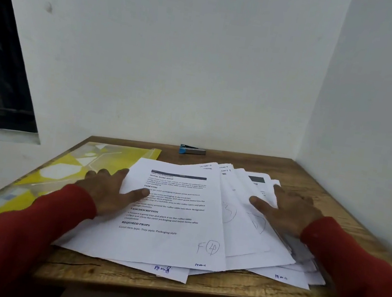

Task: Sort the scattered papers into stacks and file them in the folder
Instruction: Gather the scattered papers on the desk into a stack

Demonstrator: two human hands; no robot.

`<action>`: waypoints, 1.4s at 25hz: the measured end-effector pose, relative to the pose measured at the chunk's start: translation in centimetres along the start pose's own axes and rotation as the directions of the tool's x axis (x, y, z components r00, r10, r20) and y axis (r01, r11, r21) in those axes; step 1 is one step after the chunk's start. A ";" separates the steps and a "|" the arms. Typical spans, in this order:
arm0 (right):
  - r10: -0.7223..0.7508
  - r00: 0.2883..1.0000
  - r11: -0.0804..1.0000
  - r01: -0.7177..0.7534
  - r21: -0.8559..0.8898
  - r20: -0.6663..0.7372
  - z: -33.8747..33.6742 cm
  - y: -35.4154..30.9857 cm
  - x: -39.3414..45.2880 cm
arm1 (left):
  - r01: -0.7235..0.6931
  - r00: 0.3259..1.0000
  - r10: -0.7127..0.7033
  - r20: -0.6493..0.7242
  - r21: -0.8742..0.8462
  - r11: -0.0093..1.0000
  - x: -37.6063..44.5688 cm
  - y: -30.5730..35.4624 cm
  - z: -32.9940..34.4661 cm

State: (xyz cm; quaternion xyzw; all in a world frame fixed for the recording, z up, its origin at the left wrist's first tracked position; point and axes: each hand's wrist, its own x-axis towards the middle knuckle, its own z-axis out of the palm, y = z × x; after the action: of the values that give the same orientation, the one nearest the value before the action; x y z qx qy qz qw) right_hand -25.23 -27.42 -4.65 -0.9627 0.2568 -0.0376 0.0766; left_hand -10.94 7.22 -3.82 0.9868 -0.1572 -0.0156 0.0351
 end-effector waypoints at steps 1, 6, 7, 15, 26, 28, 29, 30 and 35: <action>0.050 0.998 0.997 -0.048 -0.053 0.040 0.2 0.0 0.0 | -0.018 1.000 0.019 0.022 -0.042 0.999 0.2 0.4 -0.4; -0.038 0.998 0.969 0.026 0.246 0.046 -0.3 -1.2 -0.5 | -0.073 0.997 0.076 0.012 -0.188 0.979 0.6 2.4 -0.6; -0.053 0.998 0.972 0.047 0.232 0.020 -0.2 -0.9 -0.3 | -0.058 0.998 0.058 -0.009 -0.146 0.988 0.4 2.1 -0.3; 0.017 0.997 0.997 -0.022 0.072 0.081 -0.7 -1.7 -1.9 | 0.098 0.993 -0.105 0.045 0.131 0.986 -2.4 -4.8 0.3; -0.125 0.982 0.943 0.075 0.324 0.138 -0.8 -4.4 -1.8 | -0.105 0.994 0.109 0.007 -0.227 0.968 0.1 3.1 1.7; -0.160 0.973 0.874 0.060 0.483 0.167 -1.4 -4.1 -1.8 | -0.112 0.972 0.215 0.095 -0.618 0.778 0.5 5.0 0.7; -0.189 0.964 0.847 0.064 0.528 0.186 -1.4 -3.8 -1.6 | -0.098 0.961 0.259 0.102 -0.747 0.658 0.7 5.8 0.4; -0.197 0.962 0.834 0.065 0.548 0.186 -1.4 -3.9 -1.5 | -0.072 0.956 0.272 0.113 -0.807 0.587 0.9 6.5 0.1; -0.069 0.994 0.589 -0.024 0.808 0.080 -0.3 -3.8 -0.4 | 0.063 0.954 0.259 0.149 -0.947 0.314 3.1 6.9 1.2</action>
State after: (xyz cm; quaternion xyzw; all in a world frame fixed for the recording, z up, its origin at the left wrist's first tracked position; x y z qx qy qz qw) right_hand -23.73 -23.98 -3.68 -0.8272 0.1953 -0.1015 0.5169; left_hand -10.20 -0.31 -4.61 0.7560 -0.1819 -0.2383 0.5818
